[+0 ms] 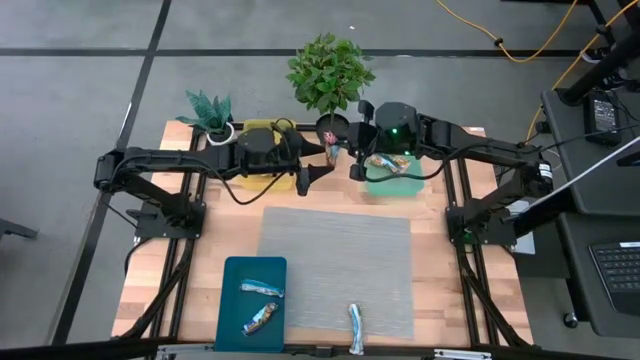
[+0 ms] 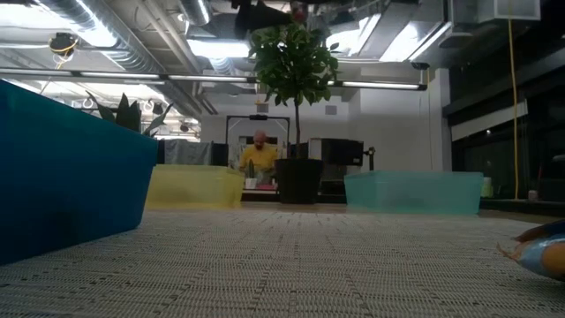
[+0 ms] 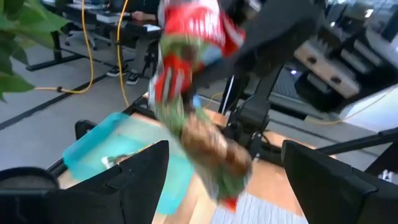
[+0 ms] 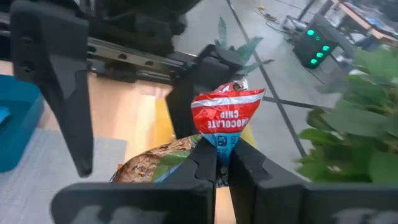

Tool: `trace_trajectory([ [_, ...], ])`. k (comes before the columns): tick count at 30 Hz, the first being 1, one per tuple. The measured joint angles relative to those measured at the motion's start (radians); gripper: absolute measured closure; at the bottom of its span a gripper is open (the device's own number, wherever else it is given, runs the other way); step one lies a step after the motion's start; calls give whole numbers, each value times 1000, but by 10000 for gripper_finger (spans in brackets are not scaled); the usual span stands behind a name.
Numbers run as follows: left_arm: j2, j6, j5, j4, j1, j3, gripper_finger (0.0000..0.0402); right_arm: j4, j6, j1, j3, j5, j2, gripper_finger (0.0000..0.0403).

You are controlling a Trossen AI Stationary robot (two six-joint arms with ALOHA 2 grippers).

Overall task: Pick and place Granola Bars by type
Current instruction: Put the red granola bar into the yellow transparent bin

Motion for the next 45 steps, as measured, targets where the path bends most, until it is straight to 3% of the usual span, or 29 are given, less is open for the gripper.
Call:
trace_trajectory([
  [7,0,-29,11,20,0,0,104,63,3,5,0,-19,32,361],
  [16,0,-42,16,11,10,0,147,95,5,4,-2,-62,39,380],
  [22,2,-25,31,5,29,0,214,106,7,5,-2,-62,39,363],
  [30,3,0,86,4,49,0,337,105,9,6,-2,-65,39,375],
  [34,3,3,92,4,53,0,380,105,9,6,-2,-65,39,355],
  [41,3,3,98,4,52,0,375,70,8,5,26,-64,39,315],
  [45,3,3,98,4,52,0,372,-92,8,5,107,-61,39,292],
])
